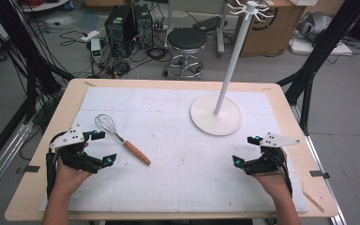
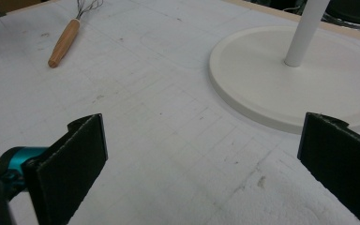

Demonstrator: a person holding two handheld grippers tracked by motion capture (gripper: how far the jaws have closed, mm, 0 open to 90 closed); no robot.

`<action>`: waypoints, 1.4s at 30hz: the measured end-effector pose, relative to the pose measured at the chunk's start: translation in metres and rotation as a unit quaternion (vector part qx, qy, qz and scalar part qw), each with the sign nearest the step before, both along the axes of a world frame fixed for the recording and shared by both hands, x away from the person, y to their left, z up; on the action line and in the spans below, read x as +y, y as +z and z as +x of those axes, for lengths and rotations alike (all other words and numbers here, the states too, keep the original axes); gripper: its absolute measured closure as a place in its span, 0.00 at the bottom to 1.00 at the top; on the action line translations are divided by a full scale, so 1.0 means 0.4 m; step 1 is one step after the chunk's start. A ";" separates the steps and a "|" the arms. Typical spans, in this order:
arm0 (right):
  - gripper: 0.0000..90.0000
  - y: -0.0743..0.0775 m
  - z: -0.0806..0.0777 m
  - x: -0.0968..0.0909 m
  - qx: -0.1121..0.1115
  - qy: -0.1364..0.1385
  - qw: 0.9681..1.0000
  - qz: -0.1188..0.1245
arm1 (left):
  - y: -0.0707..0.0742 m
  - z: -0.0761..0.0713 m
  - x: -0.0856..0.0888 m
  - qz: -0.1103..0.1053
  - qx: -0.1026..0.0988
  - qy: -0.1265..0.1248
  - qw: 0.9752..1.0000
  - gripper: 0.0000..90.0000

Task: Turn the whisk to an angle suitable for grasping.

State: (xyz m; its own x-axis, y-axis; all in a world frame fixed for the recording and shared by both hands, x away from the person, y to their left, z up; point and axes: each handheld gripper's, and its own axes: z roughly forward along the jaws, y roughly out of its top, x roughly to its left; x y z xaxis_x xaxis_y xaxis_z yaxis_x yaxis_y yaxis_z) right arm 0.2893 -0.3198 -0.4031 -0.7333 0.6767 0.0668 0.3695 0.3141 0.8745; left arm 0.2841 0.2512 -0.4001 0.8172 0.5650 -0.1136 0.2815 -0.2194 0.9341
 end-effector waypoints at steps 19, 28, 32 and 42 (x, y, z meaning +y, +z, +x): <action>0.00 -0.002 -0.004 -0.003 0.001 -0.011 1.000 -0.005 | 0.054 0.060 -0.057 0.089 0.036 -0.008 0.995 0.03; 0.00 -0.003 0.000 -0.004 0.001 -0.010 1.000 -0.001 | 0.087 0.104 -0.112 0.156 0.040 -0.034 0.986 0.03; 0.00 -0.003 0.001 -0.002 0.001 -0.007 1.000 -0.001 | 0.098 0.128 -0.141 0.193 0.049 -0.058 0.978 0.03; 0.00 -0.004 0.002 -0.005 0.000 -0.008 1.000 -0.003 | 0.096 0.176 -0.193 0.285 0.070 -0.092 0.951 0.03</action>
